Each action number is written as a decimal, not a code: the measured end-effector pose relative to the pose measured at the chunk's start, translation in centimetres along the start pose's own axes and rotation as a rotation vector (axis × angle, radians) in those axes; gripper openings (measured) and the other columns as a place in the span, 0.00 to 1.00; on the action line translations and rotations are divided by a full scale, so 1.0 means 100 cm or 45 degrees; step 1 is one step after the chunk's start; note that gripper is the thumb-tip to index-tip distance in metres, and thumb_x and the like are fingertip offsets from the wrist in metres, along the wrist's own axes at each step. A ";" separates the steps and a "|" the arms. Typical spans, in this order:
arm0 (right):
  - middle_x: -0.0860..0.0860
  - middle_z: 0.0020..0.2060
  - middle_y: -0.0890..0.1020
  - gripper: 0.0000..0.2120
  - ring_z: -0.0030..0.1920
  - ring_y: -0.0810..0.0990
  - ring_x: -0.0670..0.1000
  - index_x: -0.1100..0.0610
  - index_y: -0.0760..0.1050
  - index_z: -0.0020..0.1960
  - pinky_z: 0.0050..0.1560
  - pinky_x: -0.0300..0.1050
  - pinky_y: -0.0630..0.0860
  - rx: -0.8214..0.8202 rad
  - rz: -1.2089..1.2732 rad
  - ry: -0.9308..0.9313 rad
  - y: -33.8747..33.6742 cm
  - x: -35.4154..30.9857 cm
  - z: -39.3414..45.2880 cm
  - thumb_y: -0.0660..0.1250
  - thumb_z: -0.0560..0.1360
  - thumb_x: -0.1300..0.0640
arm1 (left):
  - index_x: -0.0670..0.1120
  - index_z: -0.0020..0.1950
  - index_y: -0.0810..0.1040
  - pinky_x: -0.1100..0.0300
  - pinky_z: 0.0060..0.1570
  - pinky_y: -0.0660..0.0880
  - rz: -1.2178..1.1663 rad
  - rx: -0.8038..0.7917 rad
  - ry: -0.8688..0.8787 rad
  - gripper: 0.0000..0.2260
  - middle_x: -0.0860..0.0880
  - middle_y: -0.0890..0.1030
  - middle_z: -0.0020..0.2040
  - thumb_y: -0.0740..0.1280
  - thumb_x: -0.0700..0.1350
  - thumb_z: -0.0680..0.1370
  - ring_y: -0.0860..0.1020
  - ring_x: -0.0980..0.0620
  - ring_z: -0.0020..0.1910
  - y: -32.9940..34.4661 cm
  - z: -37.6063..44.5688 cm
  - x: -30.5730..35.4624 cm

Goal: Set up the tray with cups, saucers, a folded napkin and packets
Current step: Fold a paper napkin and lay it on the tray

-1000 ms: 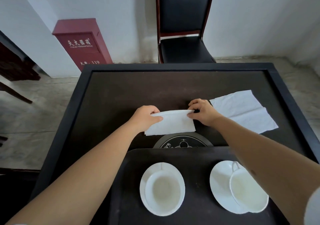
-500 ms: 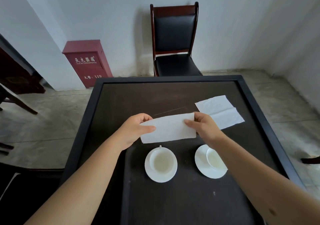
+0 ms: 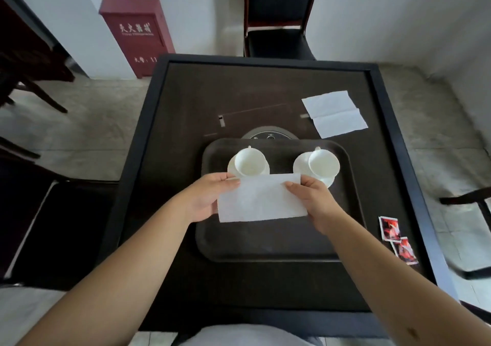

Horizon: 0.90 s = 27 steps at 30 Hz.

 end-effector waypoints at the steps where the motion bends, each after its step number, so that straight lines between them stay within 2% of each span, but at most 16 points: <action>1: 0.58 0.49 0.85 0.06 0.50 0.83 0.61 0.58 0.82 0.51 0.52 0.56 0.81 -0.015 -0.009 0.039 0.000 0.010 -0.002 0.68 0.77 0.60 | 0.46 0.50 0.84 0.51 0.45 0.81 -0.016 -0.032 -0.058 0.06 0.43 0.84 0.54 0.69 0.47 0.78 0.83 0.44 0.53 0.000 0.000 -0.014; 3: 0.58 0.49 0.85 0.07 0.49 0.84 0.58 0.59 0.82 0.52 0.51 0.53 0.80 -0.020 -0.017 0.087 -0.002 0.029 -0.003 0.67 0.77 0.60 | 0.45 0.51 0.82 0.47 0.49 0.80 0.000 0.019 -0.147 0.06 0.42 0.83 0.55 0.69 0.46 0.78 0.82 0.43 0.54 -0.004 0.002 -0.044; 5: 0.58 0.49 0.85 0.08 0.46 0.83 0.56 0.60 0.81 0.54 0.47 0.51 0.80 0.005 -0.028 0.134 -0.005 0.050 0.000 0.67 0.78 0.60 | 0.45 0.51 0.79 0.47 0.48 0.79 -0.007 0.140 -0.195 0.04 0.42 0.83 0.54 0.69 0.44 0.78 0.82 0.42 0.54 -0.012 0.007 -0.069; 8: 0.53 0.45 0.84 0.05 0.43 0.82 0.52 0.56 0.80 0.51 0.42 0.48 0.80 0.077 -0.061 0.225 -0.008 0.082 0.005 0.66 0.79 0.58 | 0.44 0.55 0.78 0.45 0.48 0.80 -0.094 0.275 -0.198 0.07 0.42 0.83 0.55 0.69 0.43 0.78 0.82 0.41 0.54 -0.022 0.014 -0.095; 10: 0.51 0.45 0.84 0.04 0.44 0.82 0.52 0.54 0.80 0.50 0.41 0.48 0.80 0.154 -0.067 0.283 -0.012 0.101 0.011 0.66 0.79 0.57 | 0.45 0.58 0.78 0.41 0.54 0.79 -0.124 0.343 -0.180 0.09 0.42 0.82 0.56 0.68 0.43 0.79 0.82 0.42 0.54 -0.025 0.021 -0.106; 12: 0.53 0.48 0.84 0.05 0.47 0.83 0.55 0.55 0.79 0.51 0.47 0.51 0.81 0.209 -0.095 0.334 -0.016 0.117 0.017 0.65 0.79 0.57 | 0.49 0.60 0.77 0.41 0.53 0.79 -0.073 0.422 -0.161 0.10 0.43 0.81 0.57 0.67 0.42 0.79 0.81 0.43 0.54 -0.029 0.027 -0.112; 14: 0.53 0.50 0.84 0.05 0.50 0.82 0.56 0.54 0.78 0.52 0.54 0.56 0.80 0.231 -0.206 0.377 -0.019 0.129 0.022 0.65 0.79 0.57 | 0.51 0.64 0.75 0.45 0.51 0.80 0.047 0.486 -0.124 0.15 0.45 0.79 0.59 0.67 0.41 0.79 0.80 0.46 0.55 -0.031 0.032 -0.115; 16: 0.51 0.48 0.83 0.06 0.49 0.82 0.55 0.53 0.78 0.53 0.55 0.56 0.79 0.268 -0.343 0.381 -0.023 0.133 0.026 0.65 0.78 0.55 | 0.52 0.69 0.72 0.50 0.54 0.79 0.239 0.541 -0.044 0.20 0.46 0.78 0.61 0.67 0.40 0.78 0.79 0.49 0.56 -0.032 0.036 -0.112; 17: 0.50 0.48 0.83 0.07 0.49 0.82 0.54 0.53 0.77 0.54 0.54 0.55 0.79 0.279 -0.406 0.369 -0.024 0.133 0.027 0.65 0.78 0.55 | 0.54 0.70 0.71 0.56 0.53 0.78 0.352 0.573 0.000 0.22 0.47 0.77 0.62 0.67 0.40 0.78 0.78 0.51 0.57 -0.032 0.036 -0.109; 19: 0.50 0.49 0.82 0.11 0.48 0.81 0.53 0.54 0.76 0.58 0.52 0.54 0.80 0.282 -0.523 0.349 -0.022 0.130 0.028 0.65 0.77 0.53 | 0.56 0.70 0.70 0.71 0.40 0.74 0.527 0.647 0.050 0.23 0.51 0.75 0.61 0.66 0.40 0.77 0.76 0.57 0.52 -0.034 0.035 -0.103; 20: 0.50 0.51 0.82 0.13 0.49 0.80 0.53 0.54 0.75 0.60 0.50 0.52 0.80 0.280 -0.576 0.341 -0.021 0.128 0.027 0.65 0.77 0.53 | 0.57 0.70 0.70 0.74 0.35 0.71 0.568 0.681 0.060 0.23 0.53 0.75 0.60 0.65 0.39 0.78 0.75 0.59 0.50 -0.035 0.034 -0.102; 21: 0.50 0.53 0.81 0.15 0.50 0.80 0.53 0.54 0.74 0.63 0.49 0.50 0.79 0.276 -0.621 0.332 -0.020 0.127 0.026 0.65 0.77 0.53 | 0.57 0.70 0.71 0.73 0.34 0.69 0.588 0.713 0.074 0.23 0.54 0.76 0.59 0.65 0.39 0.78 0.75 0.60 0.50 -0.037 0.032 -0.102; 24: 0.50 0.57 0.79 0.20 0.54 0.79 0.53 0.54 0.71 0.68 0.52 0.49 0.77 0.279 -0.684 0.318 -0.020 0.127 0.024 0.66 0.77 0.53 | 0.54 0.67 0.74 0.69 0.44 0.70 0.585 0.772 0.131 0.22 0.56 0.78 0.60 0.64 0.35 0.77 0.76 0.59 0.52 -0.043 0.030 -0.099; 27: 0.48 0.55 0.79 0.19 0.49 0.78 0.48 0.53 0.70 0.66 0.42 0.42 0.73 0.321 -0.678 0.288 -0.020 0.125 0.020 0.66 0.75 0.53 | 0.53 0.68 0.73 0.71 0.44 0.70 0.677 0.776 0.176 0.21 0.55 0.74 0.65 0.65 0.37 0.77 0.76 0.59 0.53 -0.042 0.025 -0.094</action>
Point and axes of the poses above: each hand's wrist, its own z-axis towards the middle knuckle, its own y-axis out of the palm, x = y × z, the point moved 8 cm from there along z, towards the middle knuckle
